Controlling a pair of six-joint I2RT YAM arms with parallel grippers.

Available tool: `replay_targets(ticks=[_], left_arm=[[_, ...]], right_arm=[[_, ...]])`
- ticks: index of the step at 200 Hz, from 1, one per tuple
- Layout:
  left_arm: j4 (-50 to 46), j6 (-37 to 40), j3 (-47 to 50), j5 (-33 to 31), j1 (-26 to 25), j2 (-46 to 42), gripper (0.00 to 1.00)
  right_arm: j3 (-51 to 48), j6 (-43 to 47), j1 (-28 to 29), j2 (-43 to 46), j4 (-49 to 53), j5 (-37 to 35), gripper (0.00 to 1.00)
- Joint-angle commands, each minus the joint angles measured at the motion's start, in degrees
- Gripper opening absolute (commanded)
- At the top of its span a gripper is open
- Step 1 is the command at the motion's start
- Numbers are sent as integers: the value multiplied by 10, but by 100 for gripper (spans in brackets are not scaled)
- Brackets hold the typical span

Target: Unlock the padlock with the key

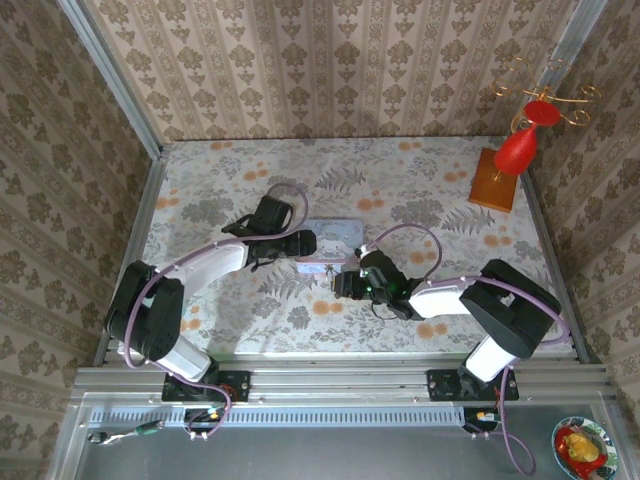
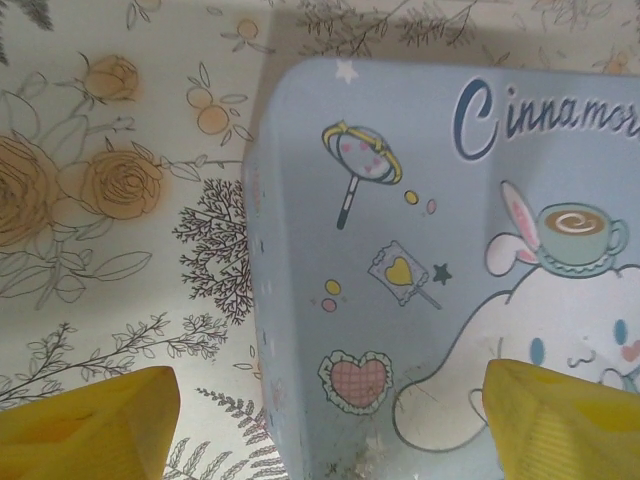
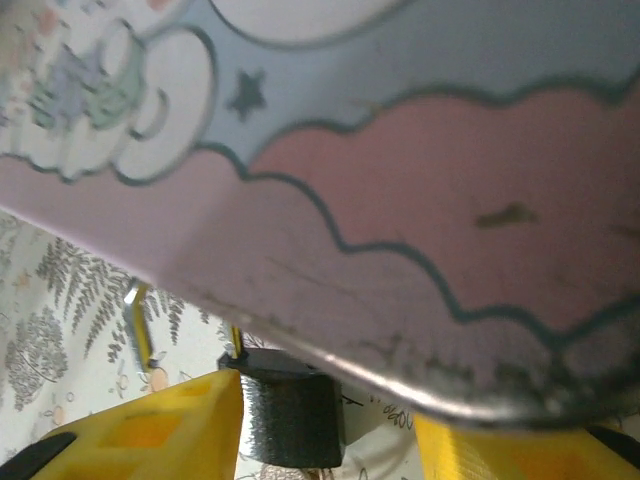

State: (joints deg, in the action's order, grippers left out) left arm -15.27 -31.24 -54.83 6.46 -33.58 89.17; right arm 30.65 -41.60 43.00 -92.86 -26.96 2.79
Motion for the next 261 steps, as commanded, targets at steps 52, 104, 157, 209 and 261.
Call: replay_targets(ticks=[52,104,157,209,261], left_arm=[[0,-15,9,-13,10,31,79],[16,-41,35,-23,10,34,78],[10,-52,44,-41,11,32,78],[4,-66,56,-53,14,32,78],[61,-152,123,-45,-10,-4,77]], right_arm=[[28,19,12,-45,9,15,47],[45,12,23,-67,12,9,46],[55,-1,29,-72,32,-1,35],[30,-37,29,-48,1,-5,18],[0,-103,23,-29,-58,-27,10]])
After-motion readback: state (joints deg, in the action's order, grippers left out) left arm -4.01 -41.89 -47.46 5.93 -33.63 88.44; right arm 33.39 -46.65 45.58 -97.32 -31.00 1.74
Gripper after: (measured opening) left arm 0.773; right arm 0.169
